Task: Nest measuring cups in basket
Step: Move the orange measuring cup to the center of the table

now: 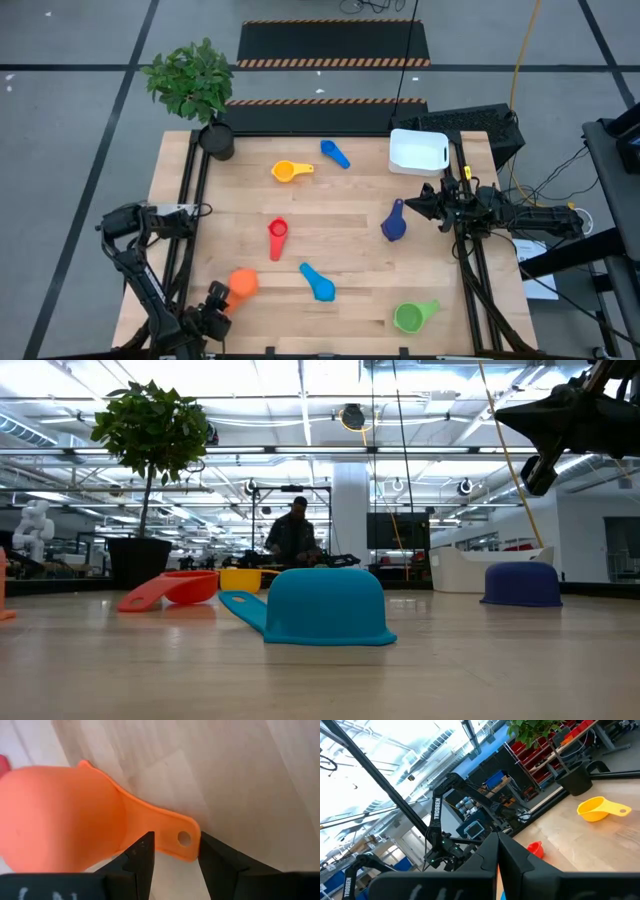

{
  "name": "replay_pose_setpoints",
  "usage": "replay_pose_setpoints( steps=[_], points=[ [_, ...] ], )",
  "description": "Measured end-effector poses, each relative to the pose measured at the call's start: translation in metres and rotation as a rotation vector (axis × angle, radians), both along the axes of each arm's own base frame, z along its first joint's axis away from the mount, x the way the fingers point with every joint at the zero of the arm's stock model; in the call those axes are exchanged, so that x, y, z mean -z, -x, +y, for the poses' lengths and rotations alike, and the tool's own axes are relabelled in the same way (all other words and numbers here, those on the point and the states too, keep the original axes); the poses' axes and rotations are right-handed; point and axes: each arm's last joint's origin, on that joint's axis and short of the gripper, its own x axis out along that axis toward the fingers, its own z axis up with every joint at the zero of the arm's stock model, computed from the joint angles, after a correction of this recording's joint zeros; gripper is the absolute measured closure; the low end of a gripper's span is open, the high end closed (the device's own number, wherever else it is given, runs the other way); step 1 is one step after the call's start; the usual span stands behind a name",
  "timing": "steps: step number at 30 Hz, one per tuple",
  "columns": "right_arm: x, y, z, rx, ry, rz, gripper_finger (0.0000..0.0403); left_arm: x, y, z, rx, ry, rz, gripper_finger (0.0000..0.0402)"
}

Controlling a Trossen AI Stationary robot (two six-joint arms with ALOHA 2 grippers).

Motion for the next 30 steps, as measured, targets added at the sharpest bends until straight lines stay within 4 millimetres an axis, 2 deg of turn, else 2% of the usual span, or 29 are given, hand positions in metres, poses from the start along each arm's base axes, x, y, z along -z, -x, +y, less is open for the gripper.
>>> replay_pose_setpoints(
  steps=[6,17,20,25,30],
  points=[
    [0.000,0.000,0.000,0.000,0.000,0.000,0.0403,0.001,-0.001,0.001,-0.012,-0.002,-0.015,0.0263],
    [0.000,0.000,0.000,0.000,0.000,0.000,0.0403,0.016,0.004,0.013,-0.031,-0.032,-0.054,0.0385],
    [0.000,0.000,0.000,0.000,0.000,0.003,0.0403,0.015,0.002,0.013,-0.027,-0.044,-0.077,0.0391],
    [0.001,0.000,0.000,0.003,-0.001,0.006,0.0403,0.003,0.000,0.010,0.001,-0.103,-0.075,0.0396],
    [0.000,0.000,0.000,0.015,0.051,0.001,0.0403,-0.024,-0.011,0.007,-0.015,-0.179,-0.075,0.0396]
  ],
)
